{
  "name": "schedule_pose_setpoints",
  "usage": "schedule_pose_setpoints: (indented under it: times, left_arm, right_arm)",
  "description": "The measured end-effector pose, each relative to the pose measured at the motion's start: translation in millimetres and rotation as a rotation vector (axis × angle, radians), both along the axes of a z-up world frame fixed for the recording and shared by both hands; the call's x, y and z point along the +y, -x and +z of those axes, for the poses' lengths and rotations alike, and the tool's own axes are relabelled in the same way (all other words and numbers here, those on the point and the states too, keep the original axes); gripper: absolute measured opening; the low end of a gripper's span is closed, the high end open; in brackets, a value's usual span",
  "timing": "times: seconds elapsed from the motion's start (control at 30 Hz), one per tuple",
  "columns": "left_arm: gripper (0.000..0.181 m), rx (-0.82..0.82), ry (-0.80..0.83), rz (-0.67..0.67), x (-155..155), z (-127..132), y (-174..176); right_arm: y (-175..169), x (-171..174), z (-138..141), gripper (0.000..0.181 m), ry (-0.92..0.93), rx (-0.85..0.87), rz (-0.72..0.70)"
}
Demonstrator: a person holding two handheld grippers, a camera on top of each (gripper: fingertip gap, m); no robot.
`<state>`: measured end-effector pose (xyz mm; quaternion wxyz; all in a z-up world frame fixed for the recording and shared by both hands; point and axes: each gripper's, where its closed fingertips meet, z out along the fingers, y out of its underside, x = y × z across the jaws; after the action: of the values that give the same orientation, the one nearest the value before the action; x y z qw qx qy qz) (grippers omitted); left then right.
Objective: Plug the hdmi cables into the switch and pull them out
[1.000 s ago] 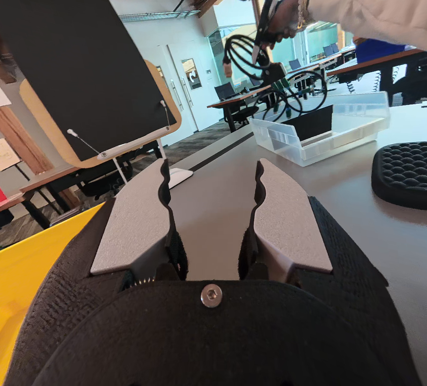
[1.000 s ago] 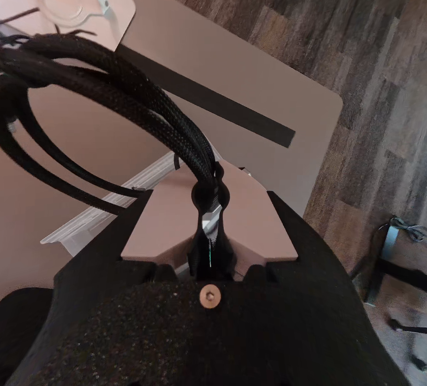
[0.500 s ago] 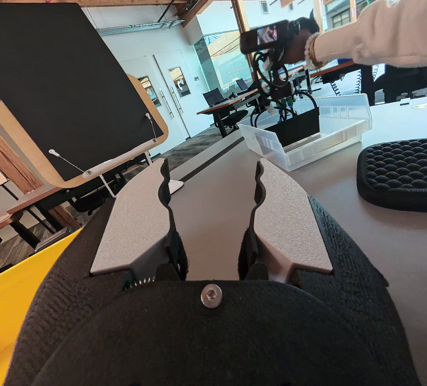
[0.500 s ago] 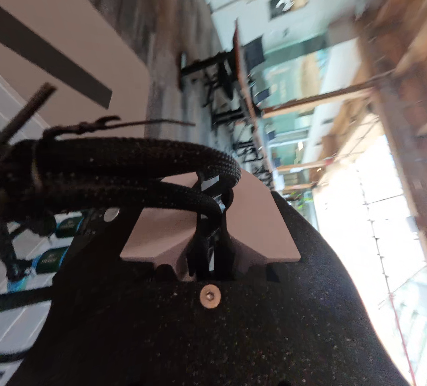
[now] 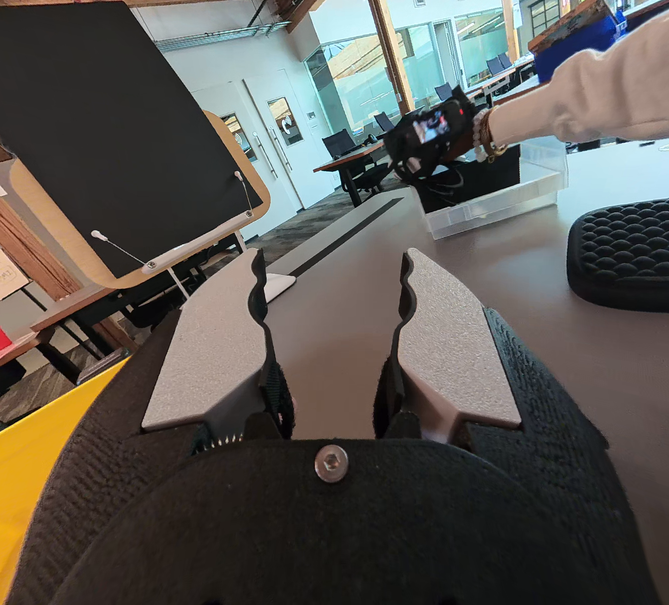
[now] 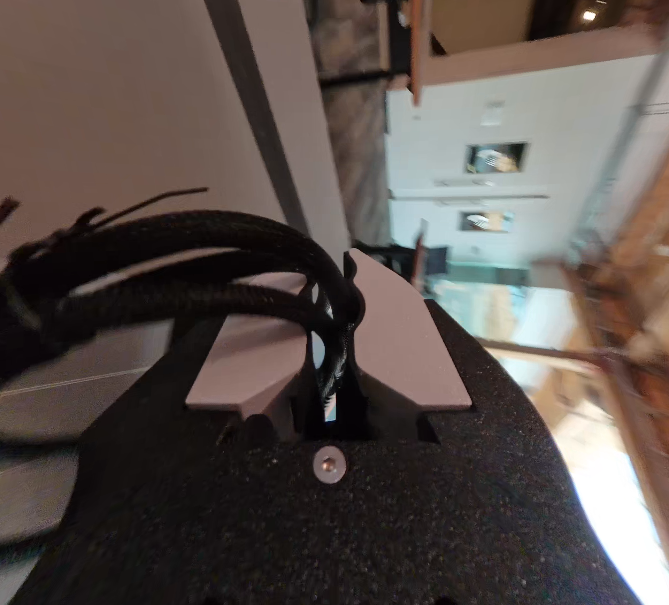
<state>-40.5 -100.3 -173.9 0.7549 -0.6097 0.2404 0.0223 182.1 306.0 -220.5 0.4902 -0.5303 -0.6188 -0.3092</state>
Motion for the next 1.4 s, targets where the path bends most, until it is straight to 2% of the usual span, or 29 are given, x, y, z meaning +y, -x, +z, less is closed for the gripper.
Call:
schedule_pose_setpoints:
  times: [0.07, 0.13, 0.17, 0.27, 0.3, 0.33, 0.37, 0.4, 0.47, 0.53, 0.57, 0.6, 0.63, 0.67, 0.7, 0.83, 0.93, 1.03, 1.13, 1.23, 1.27, 1.3, 1.37, 1.4]
  left_arm:
    - [0.071, -0.009, 0.002, -0.005, 1.8, -0.3, 0.3]
    - [0.071, -0.014, 0.004, -0.011, 4.7, -1.2, -1.6]
    - [0.071, -0.013, 0.004, -0.016, 5.7, -1.4, -3.5]
    - [0.071, -0.014, 0.001, -0.035, 6.9, -0.8, -10.6]
    - [0.071, -0.015, 0.0, -0.039, 6.8, -0.7, -12.3]
    - [0.071, -0.016, 0.0, -0.04, 6.7, -1.1, -13.2]
    - [0.071, -0.019, 0.001, -0.041, 6.6, -1.8, -13.7]
    - [0.071, -0.023, 0.003, -0.042, 6.7, -2.8, -14.0]
    - [0.071, -0.035, 0.009, -0.05, 7.1, -4.8, -15.0]
    - [0.071, -0.033, 0.014, -0.063, 7.3, -5.2, -17.9]
    - [0.071, -0.024, 0.013, -0.07, 6.7, -4.3, -20.0]
    - [0.071, -0.016, 0.012, -0.079, 5.8, -3.2, -22.3]
    - [0.071, -0.011, 0.012, -0.087, 4.6, -2.0, -24.2]
    - [0.071, -0.011, 0.012, -0.093, 3.4, -0.9, -25.4]
    - [0.071, -0.016, 0.012, -0.094, 2.1, 0.3, -25.6]
    - [0.071, -0.053, 0.01, -0.083, -2.0, 1.7, -23.0]
    - [0.071, -0.06, 0.029, -0.075, -1.4, -2.9, -22.5]
    - [0.071, -0.064, 0.033, -0.082, -2.3, -1.3, -24.7]
    - [0.071, -0.097, 0.032, -0.098, -4.8, 3.8, -25.6]
    - [0.071, -0.137, 0.046, -0.117, -8.3, 8.2, -24.5]
    - [0.07, -0.142, 0.061, -0.12, -10.1, 9.4, -23.3]
    - [0.068, -0.142, 0.079, -0.118, -12.2, 10.9, -21.3]
    - [0.064, -0.137, 0.114, -0.099, -17.1, 14.5, -14.3]
    - [0.062, -0.132, 0.137, -0.079, -19.5, 15.6, -9.3]
  right_arm:
    - [3.0, -14.1, -1.6, 0.02, 0.176, 0.119, 0.059]
    - [-3.3, -26.3, -1.7, 0.035, 0.347, 0.161, 0.053]
    - [-7.7, -31.0, 4.2, 0.05, 0.402, 0.189, 0.041]
    - [-25.2, -46.1, 29.2, 0.074, 0.534, 0.325, -0.018]
    - [-32.4, -53.5, 36.2, 0.077, 0.585, 0.39, -0.054]
    - [-40.2, -62.2, 41.7, 0.071, 0.634, 0.472, -0.101]
    - [-46.8, -74.0, 42.6, 0.055, 0.694, 0.555, -0.151]
    - [-49.9, -90.3, 36.1, 0.045, 0.779, 0.611, -0.186]
    - [-47.2, -126.5, 2.6, 0.05, 0.954, 0.611, -0.218]
    - [-56.3, -145.7, -48.5, 0.065, 0.998, 0.456, -0.337]
    - [-64.6, -149.9, -71.9, 0.068, 0.975, 0.345, -0.398]
    - [-64.5, -155.1, -88.7, 0.063, 0.966, 0.267, -0.399]
    - [-45.1, -163.8, -89.1, 0.036, 1.0, 0.319, -0.3]
    - [-31.3, -165.4, -84.8, 0.028, 0.977, 0.372, -0.234]
    - [-32.7, -162.3, -84.5, 0.02, 0.9, 0.321, -0.216]
    - [-29.2, -177.9, -84.8, 0.023, 0.737, 0.096, -0.053]
    - [-28.9, -205.8, -84.6, 0.023, 0.753, 0.016, 0.112]
    - [-34.9, -231.0, -84.6, 0.023, 0.804, 0.016, 0.247]
    - [-52.3, -244.8, -84.7, 0.022, 0.854, 0.016, 0.298]
    - [-75.2, -240.9, -83.7, 0.023, 0.847, 0.039, 0.217]
    - [-79.4, -241.9, -78.7, 0.025, 0.835, 0.065, 0.198]
    - [-72.7, -252.3, -66.6, 0.037, 0.855, 0.154, 0.254]
    - [-47.7, -276.4, -20.9, 0.04, 0.86, 0.452, 0.444]
    - [-41.9, -281.5, 0.5, 0.04, 0.818, 0.568, 0.491]
